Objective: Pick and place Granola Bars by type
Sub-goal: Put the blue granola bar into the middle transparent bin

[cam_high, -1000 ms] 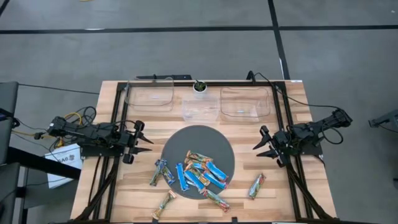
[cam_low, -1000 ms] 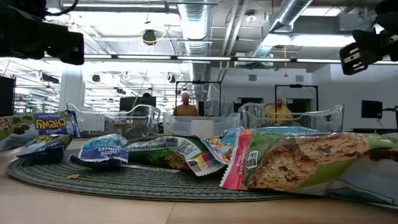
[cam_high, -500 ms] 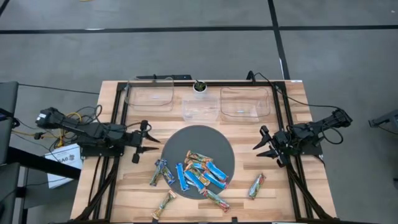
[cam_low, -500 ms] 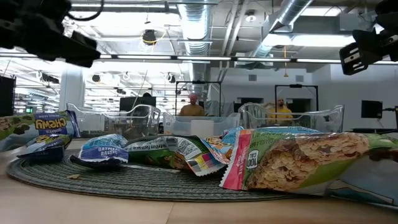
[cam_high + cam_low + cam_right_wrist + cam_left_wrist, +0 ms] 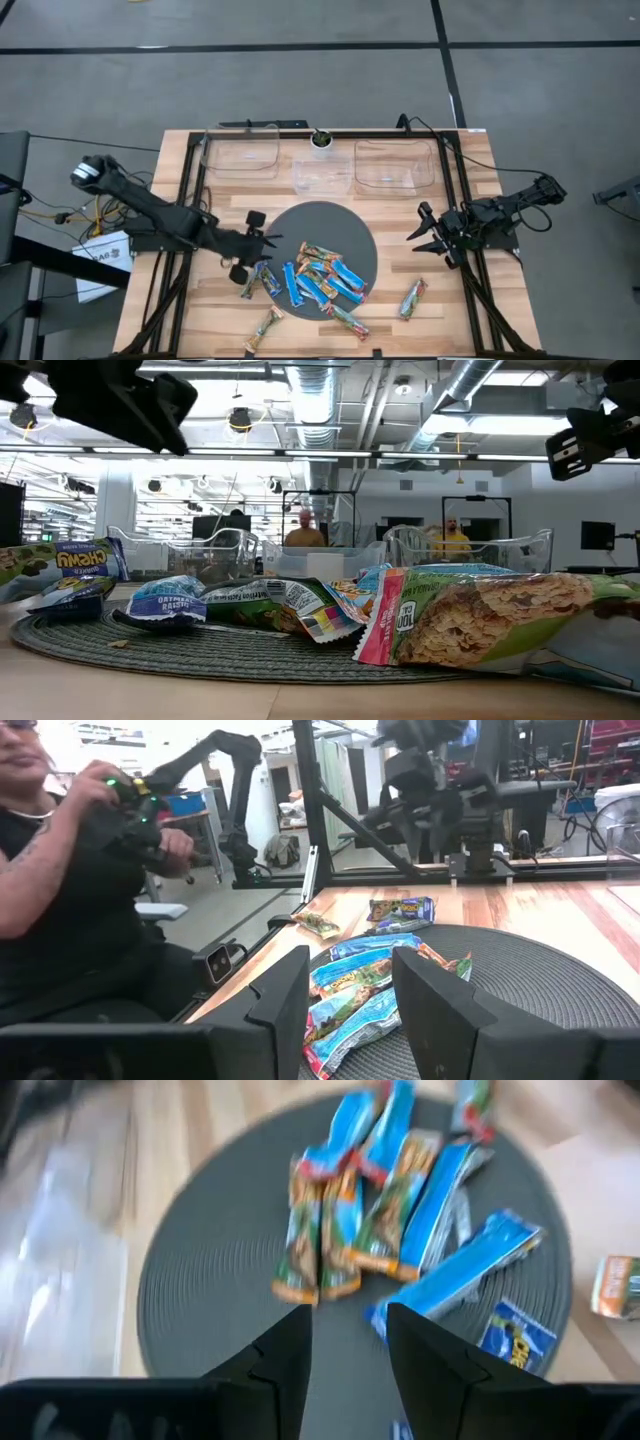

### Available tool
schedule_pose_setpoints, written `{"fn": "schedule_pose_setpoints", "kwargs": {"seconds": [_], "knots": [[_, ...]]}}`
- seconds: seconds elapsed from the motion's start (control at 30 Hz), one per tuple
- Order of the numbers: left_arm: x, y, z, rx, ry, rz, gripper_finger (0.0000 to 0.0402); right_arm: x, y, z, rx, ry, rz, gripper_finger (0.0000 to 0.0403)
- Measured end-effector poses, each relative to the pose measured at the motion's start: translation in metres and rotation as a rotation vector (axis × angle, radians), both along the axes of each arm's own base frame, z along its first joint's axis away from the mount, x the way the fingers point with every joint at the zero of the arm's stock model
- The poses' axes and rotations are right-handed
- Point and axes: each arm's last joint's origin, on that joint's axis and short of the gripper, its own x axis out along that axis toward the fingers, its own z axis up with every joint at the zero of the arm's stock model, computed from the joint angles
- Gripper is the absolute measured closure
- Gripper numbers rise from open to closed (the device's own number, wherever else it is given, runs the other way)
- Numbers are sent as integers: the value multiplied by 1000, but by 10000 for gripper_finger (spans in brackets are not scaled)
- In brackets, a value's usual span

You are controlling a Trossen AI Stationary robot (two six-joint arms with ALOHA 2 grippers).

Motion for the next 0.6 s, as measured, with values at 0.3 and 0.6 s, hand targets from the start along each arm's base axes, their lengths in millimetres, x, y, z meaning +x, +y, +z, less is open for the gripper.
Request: {"fn": "schedule_pose_setpoints", "kwargs": {"seconds": [0.3, 0.6], "knots": [[-2, -42, 3, -184, 269, 443, 276, 0, 0, 0, 0, 0, 0, 266], [-9, -64, -13, -426, 464, 820, 276, 0, 0, 0, 0, 0, 0, 265]]}}
